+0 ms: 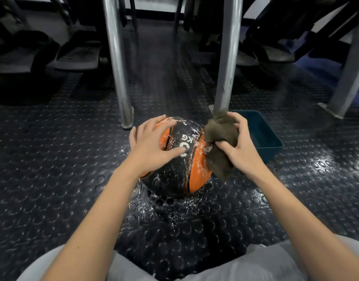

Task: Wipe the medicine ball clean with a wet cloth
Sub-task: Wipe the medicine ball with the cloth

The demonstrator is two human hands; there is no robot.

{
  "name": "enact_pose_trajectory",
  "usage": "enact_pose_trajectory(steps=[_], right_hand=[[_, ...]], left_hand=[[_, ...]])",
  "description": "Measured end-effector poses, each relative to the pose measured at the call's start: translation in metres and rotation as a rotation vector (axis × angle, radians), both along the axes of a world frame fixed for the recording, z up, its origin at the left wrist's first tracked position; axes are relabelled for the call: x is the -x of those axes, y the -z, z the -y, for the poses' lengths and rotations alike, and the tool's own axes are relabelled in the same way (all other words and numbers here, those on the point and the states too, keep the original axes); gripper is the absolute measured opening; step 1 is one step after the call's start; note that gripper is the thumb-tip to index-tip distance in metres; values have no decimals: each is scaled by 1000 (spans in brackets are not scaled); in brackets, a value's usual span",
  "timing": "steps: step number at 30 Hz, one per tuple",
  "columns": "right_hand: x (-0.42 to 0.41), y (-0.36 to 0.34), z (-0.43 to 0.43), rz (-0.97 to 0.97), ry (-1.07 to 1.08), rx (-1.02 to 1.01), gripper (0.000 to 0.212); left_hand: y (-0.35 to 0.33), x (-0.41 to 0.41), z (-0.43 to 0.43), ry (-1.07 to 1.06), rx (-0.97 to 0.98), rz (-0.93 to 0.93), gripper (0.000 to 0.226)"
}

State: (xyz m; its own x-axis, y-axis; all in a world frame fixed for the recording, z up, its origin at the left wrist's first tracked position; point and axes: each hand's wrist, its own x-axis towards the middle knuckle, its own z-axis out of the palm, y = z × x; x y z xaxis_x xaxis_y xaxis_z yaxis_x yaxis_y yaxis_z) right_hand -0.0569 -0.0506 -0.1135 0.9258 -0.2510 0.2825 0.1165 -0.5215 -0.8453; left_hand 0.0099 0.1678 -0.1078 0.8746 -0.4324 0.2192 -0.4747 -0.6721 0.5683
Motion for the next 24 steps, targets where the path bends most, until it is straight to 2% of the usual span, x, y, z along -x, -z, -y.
enact_pose_trajectory(steps=[2, 5, 7, 12, 15, 19, 21, 24], right_hand=[[3, -3, 1, 52, 24, -1, 56], [9, -7, 6, 10, 87, -57, 31], [15, -7, 6, -13, 99, -84, 24], [15, 7, -5, -104, 41, -216, 36], [9, 15, -6, -149, 32, -173, 41], [9, 8, -8, 0, 211, -155, 47], [11, 3, -5, 45, 265, -210, 42], [11, 2, -4, 17, 298, -277, 15]], left_hand=[[3, 8, -2, -28, 22, -6, 64], [5, 13, 7, -14, 3, -5, 62], [5, 9, 18, 15, -30, 9, 62], [11, 1, 25, 54, -67, 58, 63], [12, -2, 17, 36, -9, 50, 64], [14, -4, 17, 35, -16, 54, 69], [15, -3, 18, 45, -37, 64, 68], [18, -1, 19, 51, -87, 77, 69]])
